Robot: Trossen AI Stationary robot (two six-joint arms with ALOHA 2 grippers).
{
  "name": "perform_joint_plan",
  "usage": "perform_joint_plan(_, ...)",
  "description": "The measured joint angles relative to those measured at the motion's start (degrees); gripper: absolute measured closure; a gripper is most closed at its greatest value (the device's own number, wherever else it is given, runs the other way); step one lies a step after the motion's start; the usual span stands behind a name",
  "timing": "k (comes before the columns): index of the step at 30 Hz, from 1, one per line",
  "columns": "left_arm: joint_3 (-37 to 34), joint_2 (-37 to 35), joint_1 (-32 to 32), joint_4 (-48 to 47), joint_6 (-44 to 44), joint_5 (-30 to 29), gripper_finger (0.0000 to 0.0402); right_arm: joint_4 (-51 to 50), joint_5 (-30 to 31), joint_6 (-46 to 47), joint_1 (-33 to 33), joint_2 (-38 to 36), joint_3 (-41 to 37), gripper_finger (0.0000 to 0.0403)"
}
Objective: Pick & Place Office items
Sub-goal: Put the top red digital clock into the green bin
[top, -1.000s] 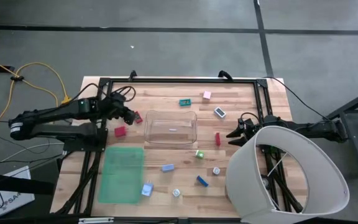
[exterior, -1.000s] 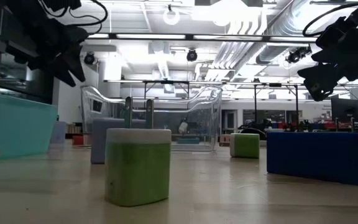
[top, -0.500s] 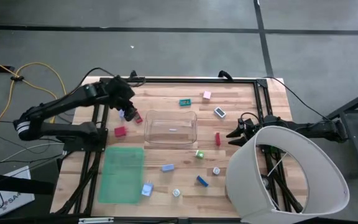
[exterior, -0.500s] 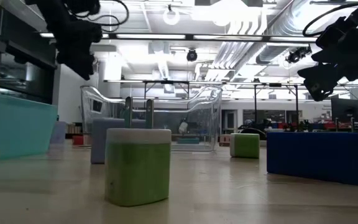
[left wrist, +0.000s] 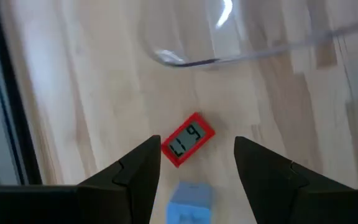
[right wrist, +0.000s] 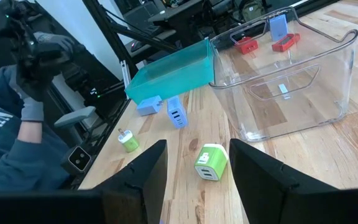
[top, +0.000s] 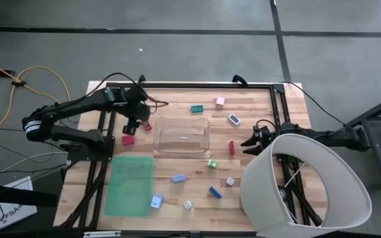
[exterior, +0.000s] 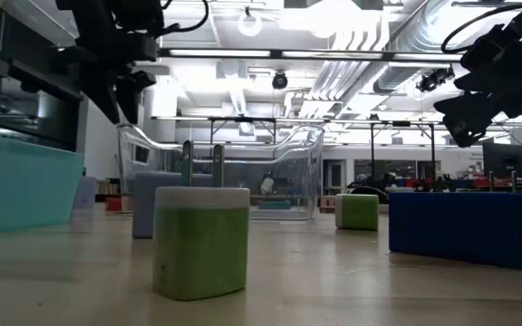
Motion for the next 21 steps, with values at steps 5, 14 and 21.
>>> perform_joint_plan(5, 0.0, 3.1, -1.5, 0.0, 9.9, -0.3, 0.0206, 0.0, 0.0, 0.0, 0.0, 0.0, 0.0, 0.0241)
perform_joint_plan(14, 0.0, 7.8, 2.8, 0.0, 12.5, -0.4, 0.0206, 0.0, 0.0, 0.0, 0.0, 0.0, 0.0, 0.0241)
perform_joint_plan(21, 0.0, 11.2, 4.5, -0.2, 15.6, -0.3, 0.0206, 0.0, 0.0, 0.0, 0.0, 0.0, 0.0, 0.0241)
